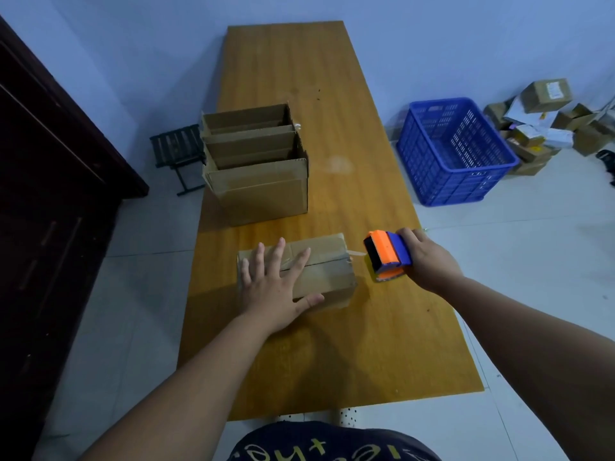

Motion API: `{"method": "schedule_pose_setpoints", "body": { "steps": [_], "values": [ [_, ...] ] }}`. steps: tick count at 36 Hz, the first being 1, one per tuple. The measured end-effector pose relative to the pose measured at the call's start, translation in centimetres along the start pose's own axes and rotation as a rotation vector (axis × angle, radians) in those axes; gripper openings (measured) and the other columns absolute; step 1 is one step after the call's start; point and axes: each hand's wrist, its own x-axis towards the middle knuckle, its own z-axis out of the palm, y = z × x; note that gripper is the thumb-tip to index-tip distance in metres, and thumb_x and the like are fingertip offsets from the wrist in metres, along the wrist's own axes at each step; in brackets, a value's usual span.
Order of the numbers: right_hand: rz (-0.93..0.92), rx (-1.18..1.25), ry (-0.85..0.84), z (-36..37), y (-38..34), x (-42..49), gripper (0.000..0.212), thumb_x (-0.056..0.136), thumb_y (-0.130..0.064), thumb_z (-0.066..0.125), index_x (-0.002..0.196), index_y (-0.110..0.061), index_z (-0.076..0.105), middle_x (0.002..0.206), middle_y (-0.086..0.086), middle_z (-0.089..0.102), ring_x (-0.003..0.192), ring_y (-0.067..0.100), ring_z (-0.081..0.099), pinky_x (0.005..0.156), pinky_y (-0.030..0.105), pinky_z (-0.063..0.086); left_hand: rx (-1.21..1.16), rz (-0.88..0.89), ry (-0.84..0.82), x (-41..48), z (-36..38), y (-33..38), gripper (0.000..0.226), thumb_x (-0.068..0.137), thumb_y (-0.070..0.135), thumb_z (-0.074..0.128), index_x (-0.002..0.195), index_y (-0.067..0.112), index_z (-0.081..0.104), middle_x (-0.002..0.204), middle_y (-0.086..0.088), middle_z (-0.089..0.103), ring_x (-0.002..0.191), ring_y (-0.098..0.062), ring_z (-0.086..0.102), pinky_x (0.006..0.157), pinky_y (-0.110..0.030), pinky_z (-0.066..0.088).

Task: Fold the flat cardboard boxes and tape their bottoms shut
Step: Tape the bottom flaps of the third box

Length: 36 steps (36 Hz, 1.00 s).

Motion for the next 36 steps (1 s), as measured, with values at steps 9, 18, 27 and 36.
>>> {"method": "schedule_pose_setpoints", "body": {
  "steps": [9,18,27,36],
  "values": [
    [-0.106,-0.007,0.016,-0.5,-1.4,-0.1,0.054,0.084,-0.026,0.072,0.128,-0.018,0.041,0.116,0.002,0.057,0.093,0.012,0.049,0.073,0.027,0.045,0.082,0.063,0.023,0.2,-0.4,-4.3,0.091,0.075,0.084,0.026,0.135,0.048,-0.032,0.157,0.002,-0.026,0.144,-0.032,-0.019,0.113,-0.054,-0.01],
    [-0.134,0.129,0.039,-1.0,-3.9,-0.4,0.052,0.082,-0.023,0.075,0.123,-0.019,0.042,0.111,-0.001,0.054,0.092,0.011,0.049,0.075,0.026,0.043,-0.212,-0.007,-0.065,0.7,-2.5,-5.9,0.087,0.075,0.085,0.01,0.149,0.041,0.009,0.159,0.006,-0.016,0.144,-0.026,-0.023,0.112,-0.056,-0.016],
    [-0.148,0.085,0.027,-1.4,-4.0,-0.8,0.057,0.085,-0.017,0.071,0.132,-0.017,0.039,0.122,0.005,0.054,0.1,0.017,0.053,0.081,0.032,0.047,-0.197,-0.208,0.04,2.8,-1.4,-1.6,0.07,0.094,0.064,0.012,0.151,0.032,-0.013,0.161,0.001,-0.002,0.146,-0.026,-0.017,0.113,-0.06,-0.012],
    [-0.135,-0.121,0.088,-0.9,-4.2,0.3,0.049,0.087,-0.023,0.065,0.129,-0.025,0.038,0.114,-0.001,0.053,0.099,0.018,0.052,0.072,0.037,0.052,-0.131,-0.18,0.063,2.7,-1.0,-1.8,0.071,0.091,0.066,0.003,0.151,0.033,-0.014,0.159,0.001,-0.02,0.144,-0.026,-0.022,0.115,-0.054,-0.012]
  ]
}}
